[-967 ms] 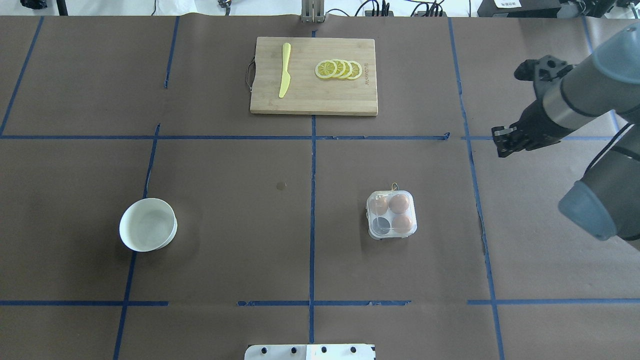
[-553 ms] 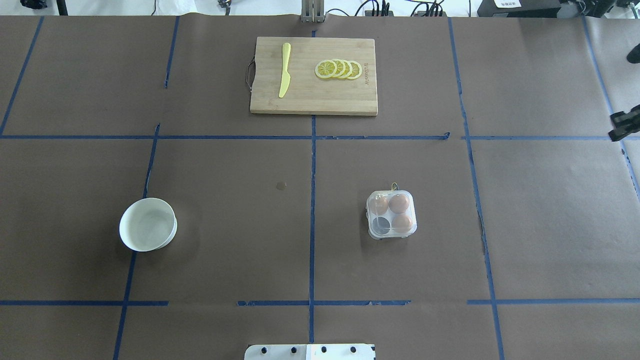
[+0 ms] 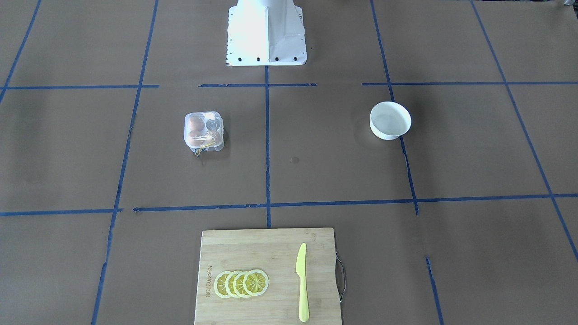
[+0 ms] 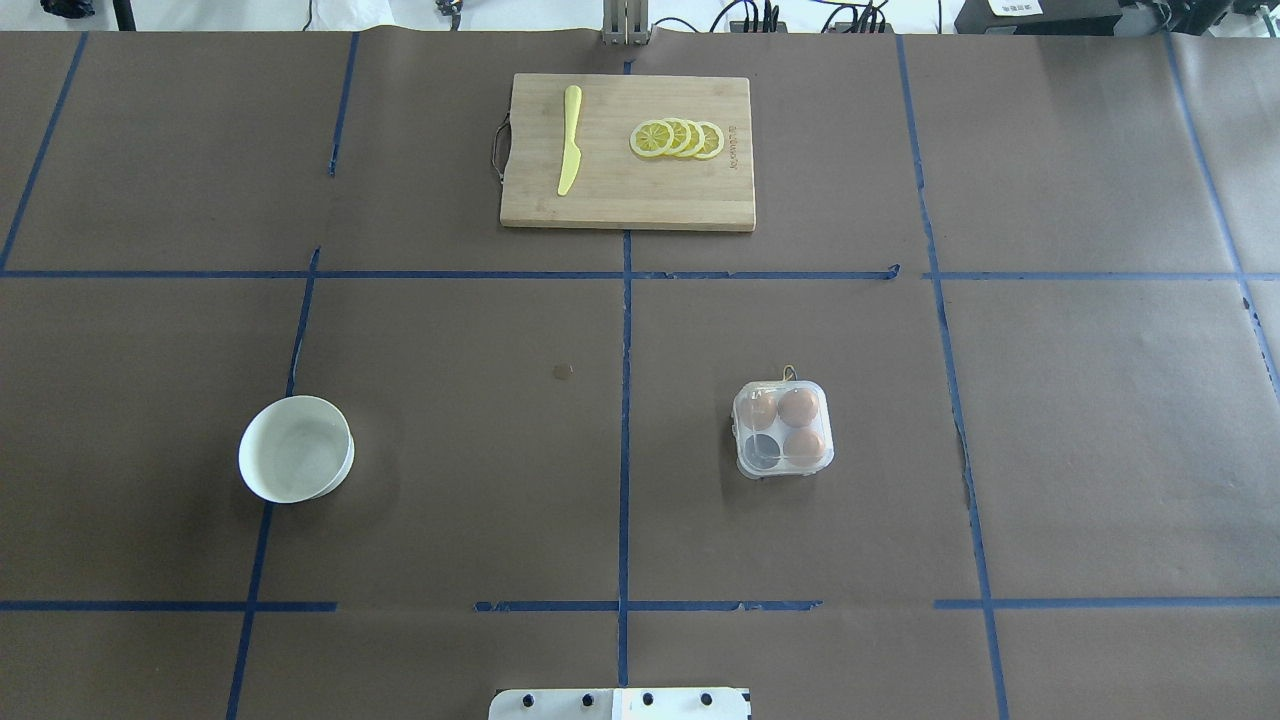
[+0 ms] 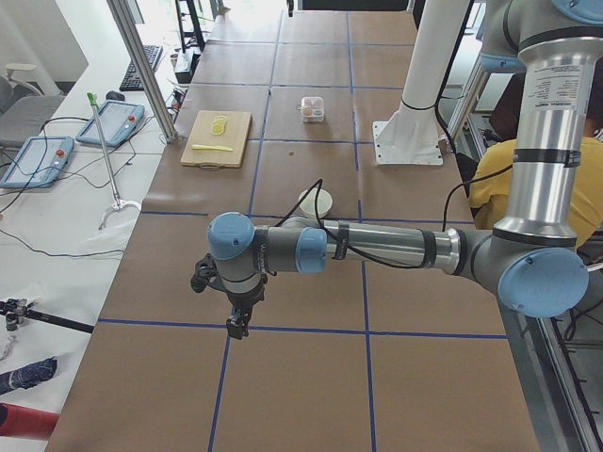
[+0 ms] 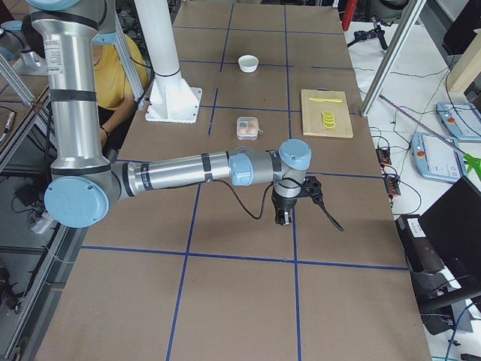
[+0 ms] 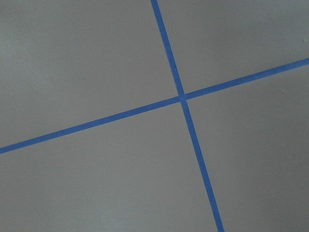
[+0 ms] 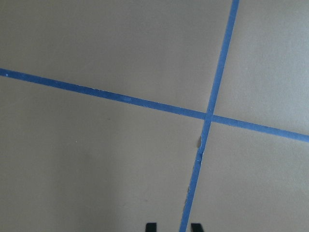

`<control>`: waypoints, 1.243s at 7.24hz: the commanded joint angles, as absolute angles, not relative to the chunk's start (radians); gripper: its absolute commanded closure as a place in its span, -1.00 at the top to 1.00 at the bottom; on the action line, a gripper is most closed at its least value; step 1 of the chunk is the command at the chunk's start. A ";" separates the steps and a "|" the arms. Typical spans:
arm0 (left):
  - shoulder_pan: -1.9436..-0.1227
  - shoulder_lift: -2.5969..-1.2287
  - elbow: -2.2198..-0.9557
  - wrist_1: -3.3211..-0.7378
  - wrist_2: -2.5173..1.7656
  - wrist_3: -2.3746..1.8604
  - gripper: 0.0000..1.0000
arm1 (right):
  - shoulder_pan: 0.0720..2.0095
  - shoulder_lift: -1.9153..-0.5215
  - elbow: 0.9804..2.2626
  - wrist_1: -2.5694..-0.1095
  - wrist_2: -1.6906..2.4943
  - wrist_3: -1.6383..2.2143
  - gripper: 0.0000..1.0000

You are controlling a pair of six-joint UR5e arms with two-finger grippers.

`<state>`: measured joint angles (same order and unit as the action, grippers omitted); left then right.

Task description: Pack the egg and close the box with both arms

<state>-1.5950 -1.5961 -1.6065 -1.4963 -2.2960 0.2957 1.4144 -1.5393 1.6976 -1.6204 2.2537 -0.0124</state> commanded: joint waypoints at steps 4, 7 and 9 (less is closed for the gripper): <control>-1.598 -1.585 -1.615 -1.496 -2.401 0.291 1.00 | 1.431 -1.640 1.687 -1.572 2.247 -0.021 1.00; -1.598 -1.588 -1.617 -1.511 -2.401 0.296 1.00 | 1.443 -1.646 1.686 -1.572 2.263 -0.006 1.00; -1.598 -1.585 -1.618 -1.514 -2.401 0.301 1.00 | 1.447 -1.649 1.672 -1.572 2.260 -0.005 1.00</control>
<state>-1.5985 -1.5860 -1.6165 -1.5114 -2.4013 0.2993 1.4437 -1.6464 1.6798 -1.5724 2.2611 -0.0061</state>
